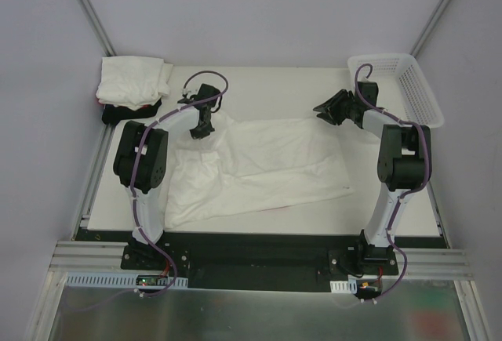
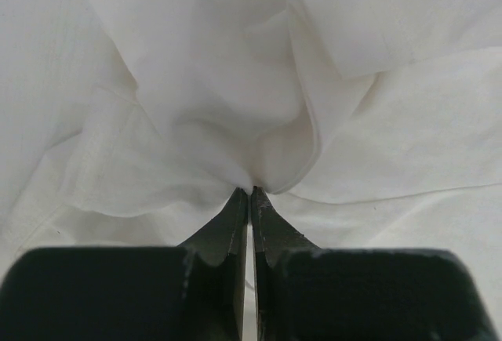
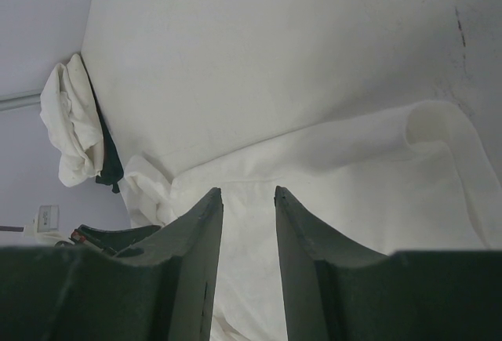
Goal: Fold and stack the t-shirts
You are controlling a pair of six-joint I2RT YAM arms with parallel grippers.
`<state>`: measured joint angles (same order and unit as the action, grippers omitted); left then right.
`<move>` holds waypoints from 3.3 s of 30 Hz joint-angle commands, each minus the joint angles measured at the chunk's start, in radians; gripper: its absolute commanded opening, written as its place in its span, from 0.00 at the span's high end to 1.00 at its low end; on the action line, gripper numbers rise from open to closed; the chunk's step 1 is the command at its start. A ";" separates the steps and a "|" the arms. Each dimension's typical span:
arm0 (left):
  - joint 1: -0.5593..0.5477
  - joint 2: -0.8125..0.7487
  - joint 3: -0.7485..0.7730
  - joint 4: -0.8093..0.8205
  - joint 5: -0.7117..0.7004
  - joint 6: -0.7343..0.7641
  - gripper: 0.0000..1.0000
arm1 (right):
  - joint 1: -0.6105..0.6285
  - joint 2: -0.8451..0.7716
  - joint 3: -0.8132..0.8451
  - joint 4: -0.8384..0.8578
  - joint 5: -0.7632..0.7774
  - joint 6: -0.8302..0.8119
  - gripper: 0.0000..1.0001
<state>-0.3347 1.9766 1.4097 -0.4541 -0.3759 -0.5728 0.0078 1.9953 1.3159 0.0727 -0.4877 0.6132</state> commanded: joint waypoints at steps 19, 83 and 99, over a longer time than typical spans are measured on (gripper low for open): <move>-0.006 -0.081 0.181 -0.077 -0.055 0.054 1.00 | -0.026 0.100 0.088 -0.045 0.008 -0.047 0.64; -0.003 0.033 0.199 -0.074 -0.006 0.054 0.83 | -0.071 0.023 0.011 -0.001 0.003 -0.026 0.66; -0.007 0.048 0.218 -0.075 0.008 0.056 0.83 | -0.069 0.033 0.011 0.009 -0.002 -0.020 0.66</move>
<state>-0.3344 2.0262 1.6058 -0.5209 -0.3710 -0.5270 -0.0525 2.0487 1.3430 0.0937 -0.4873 0.5682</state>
